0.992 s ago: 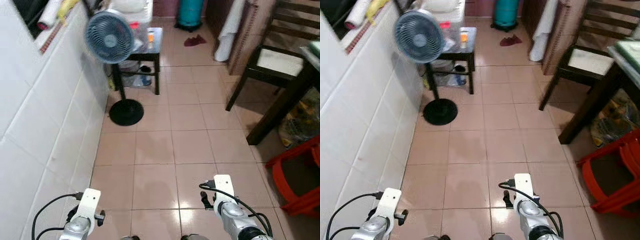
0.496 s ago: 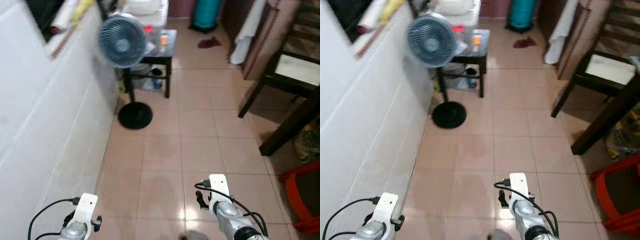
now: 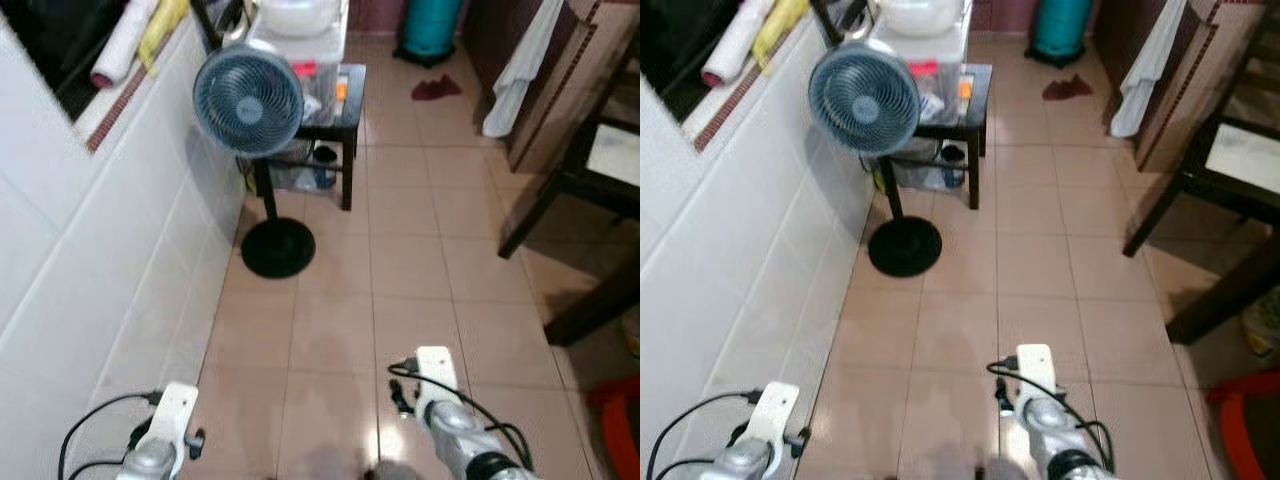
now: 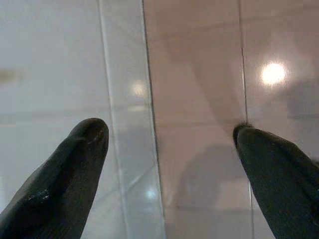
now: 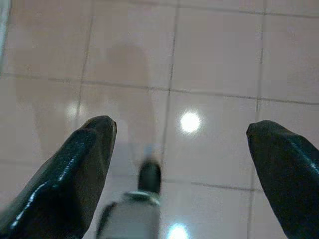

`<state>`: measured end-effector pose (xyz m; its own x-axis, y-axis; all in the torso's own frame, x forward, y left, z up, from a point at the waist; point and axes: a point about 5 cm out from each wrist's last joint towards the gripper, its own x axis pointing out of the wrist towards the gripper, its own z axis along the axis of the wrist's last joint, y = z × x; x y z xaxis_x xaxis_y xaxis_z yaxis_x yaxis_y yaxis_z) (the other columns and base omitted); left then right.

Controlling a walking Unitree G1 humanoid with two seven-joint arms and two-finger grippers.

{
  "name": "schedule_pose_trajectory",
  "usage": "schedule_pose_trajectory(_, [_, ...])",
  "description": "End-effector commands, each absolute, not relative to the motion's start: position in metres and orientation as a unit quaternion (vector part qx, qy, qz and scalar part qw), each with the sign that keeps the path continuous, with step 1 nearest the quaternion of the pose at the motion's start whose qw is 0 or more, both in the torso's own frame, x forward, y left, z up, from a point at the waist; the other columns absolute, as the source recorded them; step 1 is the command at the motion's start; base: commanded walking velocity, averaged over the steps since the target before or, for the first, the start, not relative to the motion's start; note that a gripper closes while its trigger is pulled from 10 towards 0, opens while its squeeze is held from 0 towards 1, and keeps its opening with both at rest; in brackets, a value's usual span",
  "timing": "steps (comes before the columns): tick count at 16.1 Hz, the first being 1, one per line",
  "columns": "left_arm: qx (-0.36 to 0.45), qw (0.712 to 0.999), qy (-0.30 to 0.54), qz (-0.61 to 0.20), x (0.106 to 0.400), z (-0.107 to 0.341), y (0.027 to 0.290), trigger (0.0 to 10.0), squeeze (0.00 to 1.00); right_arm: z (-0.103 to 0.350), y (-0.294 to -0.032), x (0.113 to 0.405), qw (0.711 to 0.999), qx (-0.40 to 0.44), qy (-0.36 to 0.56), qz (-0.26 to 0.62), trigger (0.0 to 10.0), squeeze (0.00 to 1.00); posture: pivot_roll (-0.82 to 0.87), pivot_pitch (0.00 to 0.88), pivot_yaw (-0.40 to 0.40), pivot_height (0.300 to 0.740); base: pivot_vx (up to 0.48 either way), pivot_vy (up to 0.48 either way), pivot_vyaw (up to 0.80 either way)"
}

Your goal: Setting the table

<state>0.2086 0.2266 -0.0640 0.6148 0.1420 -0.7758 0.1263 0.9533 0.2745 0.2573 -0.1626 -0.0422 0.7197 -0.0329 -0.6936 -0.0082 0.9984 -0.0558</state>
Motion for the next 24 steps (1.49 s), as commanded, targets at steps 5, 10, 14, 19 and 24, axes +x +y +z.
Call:
schedule_pose_trajectory(5, [0.148, 0.879, 0.452, -0.007, 0.202, -0.07, 0.22, 10.0, 0.0, -0.048, -0.171, 0.249, 0.92, -0.028, 0.39, -0.019, 10.0, 0.0, -0.13, 0.155, 0.022, 0.74, 0.325, 0.341, 0.0])
schedule_pose_trajectory(10, [0.148, 0.884, 0.444, -0.012, 0.211, -0.066, 0.213, 10.0, 0.0, -0.048, -0.171, 0.249, 0.92, -0.026, 0.391, -0.021, 10.0, 0.0, -0.13, 0.155, 0.022, 0.74, 0.0, 0.0, 0.0])
schedule_pose_trajectory(14, [0.142, 0.89, 0.433, -0.008, 0.216, -0.066, 0.2, 10.0, 0.0, -0.048, -0.171, 0.248, 0.919, -0.024, 0.393, -0.023, 10.0, 0.0, -0.13, 0.155, 0.022, 0.74, 0.0, 0.0, 0.0])
schedule_pose_trajectory(19, [0.146, 0.888, 0.435, -0.042, 0.216, -0.071, 0.153, 10.0, 0.0, -0.048, -0.171, 0.248, 0.918, -0.028, 0.394, -0.021, 10.0, 0.0, -0.13, 0.155, 0.022, 0.74, 0.0, 0.0, 0.0])
schedule_pose_trajectory(24, [0.144, 0.888, 0.433, -0.051, 0.221, -0.068, 0.136, 10.0, 0.0, -0.049, -0.172, 0.247, 0.918, -0.032, 0.396, -0.019, 10.0, 0.0, -0.13, 0.15, 0.02, 0.74, 0.0, -0.245, 0.0])
